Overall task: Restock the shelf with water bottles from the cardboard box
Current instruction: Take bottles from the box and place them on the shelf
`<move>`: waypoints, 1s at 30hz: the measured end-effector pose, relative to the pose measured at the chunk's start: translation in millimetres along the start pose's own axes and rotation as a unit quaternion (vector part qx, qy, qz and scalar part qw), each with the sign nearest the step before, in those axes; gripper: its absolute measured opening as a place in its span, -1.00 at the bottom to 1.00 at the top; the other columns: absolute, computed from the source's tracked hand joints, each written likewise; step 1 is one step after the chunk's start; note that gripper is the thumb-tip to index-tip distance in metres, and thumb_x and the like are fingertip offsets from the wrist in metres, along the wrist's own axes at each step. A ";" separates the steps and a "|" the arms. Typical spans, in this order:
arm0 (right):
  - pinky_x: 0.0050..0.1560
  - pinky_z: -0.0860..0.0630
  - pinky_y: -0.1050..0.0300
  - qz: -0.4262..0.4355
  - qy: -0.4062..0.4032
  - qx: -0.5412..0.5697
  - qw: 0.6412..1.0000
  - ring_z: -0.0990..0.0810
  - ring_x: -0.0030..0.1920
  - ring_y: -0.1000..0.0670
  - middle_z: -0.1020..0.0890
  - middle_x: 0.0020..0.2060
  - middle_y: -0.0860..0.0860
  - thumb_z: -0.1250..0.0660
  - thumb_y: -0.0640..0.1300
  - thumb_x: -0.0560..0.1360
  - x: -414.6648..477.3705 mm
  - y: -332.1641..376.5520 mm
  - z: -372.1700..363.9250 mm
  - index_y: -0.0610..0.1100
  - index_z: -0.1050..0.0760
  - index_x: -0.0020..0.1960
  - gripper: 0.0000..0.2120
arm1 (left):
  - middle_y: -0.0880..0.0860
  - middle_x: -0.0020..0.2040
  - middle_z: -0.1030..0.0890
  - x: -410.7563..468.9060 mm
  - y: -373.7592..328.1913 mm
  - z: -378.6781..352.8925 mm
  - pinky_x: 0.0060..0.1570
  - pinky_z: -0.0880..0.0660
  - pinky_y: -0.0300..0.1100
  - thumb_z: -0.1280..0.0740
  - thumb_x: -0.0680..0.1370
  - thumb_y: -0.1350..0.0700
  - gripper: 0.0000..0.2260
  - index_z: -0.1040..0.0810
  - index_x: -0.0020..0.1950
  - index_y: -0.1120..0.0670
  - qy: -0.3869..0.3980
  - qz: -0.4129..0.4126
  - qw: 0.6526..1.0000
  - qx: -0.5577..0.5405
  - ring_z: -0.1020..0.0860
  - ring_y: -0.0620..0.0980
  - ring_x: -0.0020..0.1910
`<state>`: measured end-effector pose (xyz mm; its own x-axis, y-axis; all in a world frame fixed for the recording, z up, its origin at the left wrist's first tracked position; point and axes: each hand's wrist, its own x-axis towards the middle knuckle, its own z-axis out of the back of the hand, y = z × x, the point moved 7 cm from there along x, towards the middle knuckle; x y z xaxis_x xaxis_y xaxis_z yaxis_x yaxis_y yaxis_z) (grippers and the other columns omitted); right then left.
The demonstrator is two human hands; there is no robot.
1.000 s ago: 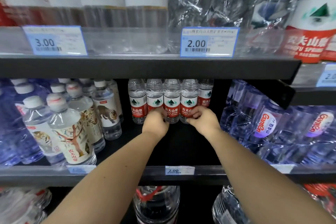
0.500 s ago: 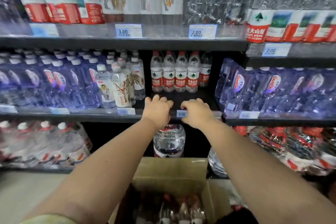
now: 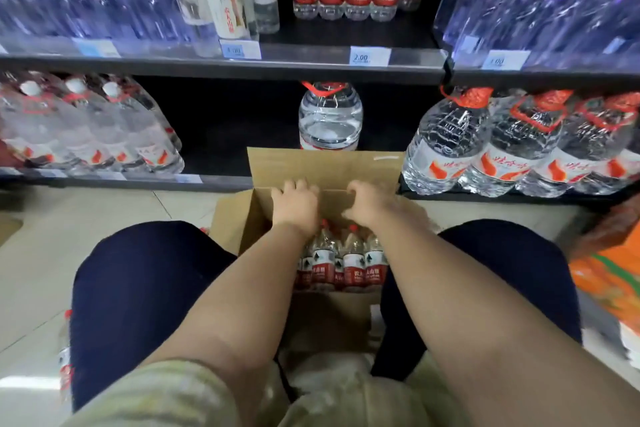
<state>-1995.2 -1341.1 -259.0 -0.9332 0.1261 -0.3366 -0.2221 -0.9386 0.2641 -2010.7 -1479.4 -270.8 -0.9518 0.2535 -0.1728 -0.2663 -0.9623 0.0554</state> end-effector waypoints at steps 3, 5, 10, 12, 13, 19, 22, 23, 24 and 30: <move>0.09 -0.46 0.04 -0.056 0.017 0.034 0.998 -0.46 0.18 -0.11 -0.55 0.15 -0.03 -0.44 -0.02 0.42 11.2 -12.7 -33.6 0.01 -0.47 0.20 -0.63 | 0.10 0.28 -0.43 -1.7 3.8 -47.8 0.21 -0.29 0.12 -0.32 0.51 0.09 -0.59 -0.38 0.35 0.03 0.043 0.056 0.996 -0.047 -0.34 0.17 0.27; 0.09 -0.50 0.04 -0.106 0.027 0.114 0.987 -0.52 0.12 -0.10 -0.57 0.09 -0.03 -0.46 -0.03 0.40 21.8 -19.8 -61.9 -0.02 -0.49 0.15 -0.65 | 0.10 0.29 -0.41 1.0 -0.6 -79.3 0.23 -0.29 0.11 -0.31 0.51 0.12 -0.60 -0.36 0.35 0.02 0.071 0.084 0.991 -0.080 -0.33 0.17 0.29; 0.14 -0.51 0.08 -0.185 0.067 0.217 0.956 -0.59 0.13 -0.16 -0.64 0.11 -0.12 -0.44 -0.11 0.40 44.8 -31.9 -154.5 -0.13 -0.54 0.13 -0.68 | 0.09 0.37 -0.38 17.1 -8.2 -158.5 0.27 -0.27 0.13 -0.26 0.57 0.09 -0.59 -0.31 0.41 -0.02 0.157 0.119 0.974 -0.111 -0.29 0.17 0.37; 0.08 -0.48 0.13 -0.211 0.094 0.238 0.943 -0.59 0.13 -0.16 -0.63 0.12 -0.14 -0.44 -0.08 0.42 49.3 -38.0 -193.0 -0.13 -0.54 0.17 -0.66 | 0.08 0.38 -0.38 18.9 1.4 -189.1 0.25 -0.29 0.08 -0.23 0.60 0.05 -0.63 -0.32 0.41 -0.03 0.199 0.152 0.962 -0.109 -0.31 0.14 0.37; 0.04 -0.46 0.15 -0.224 0.104 0.248 0.937 -0.58 0.14 -0.15 -0.63 0.13 -0.13 -0.44 -0.06 0.43 52.1 -40.4 -208.1 -0.11 -0.53 0.21 -0.62 | 0.08 0.39 -0.37 19.3 8.8 -201.0 0.25 -0.30 0.06 -0.24 0.60 0.02 -0.61 -0.32 0.42 -0.03 0.214 0.170 0.956 -0.106 -0.31 0.14 0.37; 0.13 -0.47 0.14 -0.289 0.139 0.329 0.888 -0.52 0.24 -0.15 -0.53 0.27 -0.12 -0.54 -0.05 0.28 74.0 -39.0 -266.1 -0.08 -0.30 0.39 -0.25 | 0.15 0.46 -0.25 19.8 59.1 -236.9 0.29 -0.36 0.07 -0.32 0.55 0.08 -0.41 -0.13 0.52 0.00 0.191 0.244 0.940 -0.143 -0.24 0.16 0.44; 0.19 -0.50 0.07 -0.301 0.127 0.333 0.885 -0.50 0.26 -0.17 -0.47 0.30 -0.16 -0.60 0.03 0.16 76.1 -41.9 -286.1 -0.01 -0.19 0.43 -0.05 | 0.16 0.53 -0.14 5.7 69.3 -260.3 0.30 -0.37 0.09 -0.35 0.54 0.06 -0.23 0.10 0.57 -0.10 0.216 0.331 0.873 -0.285 -0.27 0.18 0.45; 0.23 -0.48 0.05 -0.297 0.126 0.324 0.889 -0.48 0.28 -0.18 -0.46 0.31 -0.16 -0.61 0.05 0.16 73.2 -41.1 -287.2 -0.02 -0.14 0.46 0.01 | 0.17 0.51 -0.18 1.1 69.2 -267.1 0.27 -0.38 0.09 -0.37 0.53 0.07 -0.20 0.13 0.58 -0.08 0.227 0.354 0.848 -0.323 -0.32 0.19 0.42; 0.27 -0.46 0.01 -0.291 0.126 0.315 0.894 -0.45 0.31 -0.19 -0.43 0.33 -0.17 -0.62 0.05 0.17 70.6 -40.3 -288.4 -0.04 -0.09 0.49 0.06 | 0.18 0.49 -0.22 -2.1 69.4 -271.0 0.25 -0.39 0.09 -0.39 0.52 0.09 -0.18 0.11 0.58 -0.05 0.234 0.376 0.825 -0.352 -0.35 0.20 0.39; 0.26 -0.48 -0.12 -0.286 0.136 0.291 0.903 -0.46 0.30 -0.24 -0.38 0.36 -0.21 -0.61 -0.02 0.23 68.5 -40.1 -301.2 -0.05 -0.03 0.47 0.02 | 0.17 0.39 -0.36 -0.4 79.0 -276.2 0.19 -0.43 0.07 -0.54 0.39 0.09 -0.24 -0.20 0.47 0.07 0.223 0.431 0.774 -0.407 -0.43 0.20 0.32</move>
<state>-1965.0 -1391.6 -564.8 -0.5320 0.3785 -0.7575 -0.8307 -0.4065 0.3803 -1989.3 -1582.8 -537.9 -0.5263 -0.4018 -0.7493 0.7953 -0.5445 -0.2666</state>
